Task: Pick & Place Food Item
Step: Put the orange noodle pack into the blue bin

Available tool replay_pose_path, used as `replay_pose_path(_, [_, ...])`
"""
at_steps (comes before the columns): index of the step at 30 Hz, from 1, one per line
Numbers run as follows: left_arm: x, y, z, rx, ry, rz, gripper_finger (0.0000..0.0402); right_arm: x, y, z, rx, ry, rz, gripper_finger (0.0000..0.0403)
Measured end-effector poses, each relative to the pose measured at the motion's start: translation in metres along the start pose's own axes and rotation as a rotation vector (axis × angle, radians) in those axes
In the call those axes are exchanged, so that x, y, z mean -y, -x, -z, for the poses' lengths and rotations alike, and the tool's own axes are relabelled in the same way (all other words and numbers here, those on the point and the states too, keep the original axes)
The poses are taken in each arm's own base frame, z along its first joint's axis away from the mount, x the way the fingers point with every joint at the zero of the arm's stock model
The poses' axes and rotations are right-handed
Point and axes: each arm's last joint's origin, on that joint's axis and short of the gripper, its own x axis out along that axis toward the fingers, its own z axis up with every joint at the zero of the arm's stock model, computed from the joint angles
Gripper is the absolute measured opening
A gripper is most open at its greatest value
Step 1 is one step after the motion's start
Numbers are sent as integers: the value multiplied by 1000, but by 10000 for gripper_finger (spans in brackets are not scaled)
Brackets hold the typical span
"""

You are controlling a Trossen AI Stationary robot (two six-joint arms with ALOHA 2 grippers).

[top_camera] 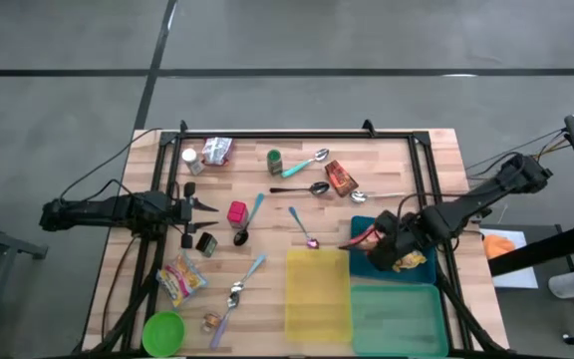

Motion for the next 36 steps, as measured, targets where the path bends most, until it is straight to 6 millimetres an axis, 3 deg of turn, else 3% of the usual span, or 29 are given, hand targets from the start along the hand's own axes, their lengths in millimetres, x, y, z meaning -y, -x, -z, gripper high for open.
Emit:
replay_pose_path(6, [0,0,0,0,0,0,159,10,-19,8,-11,-31,51,9])
replay_pose_path(17, [0,0,0,0,0,0,159,12,-39,12,15,-87,-6,18])
replay_pose_path(36, [0,0,0,0,0,0,159,10,-40,10,78,-84,-29,210])
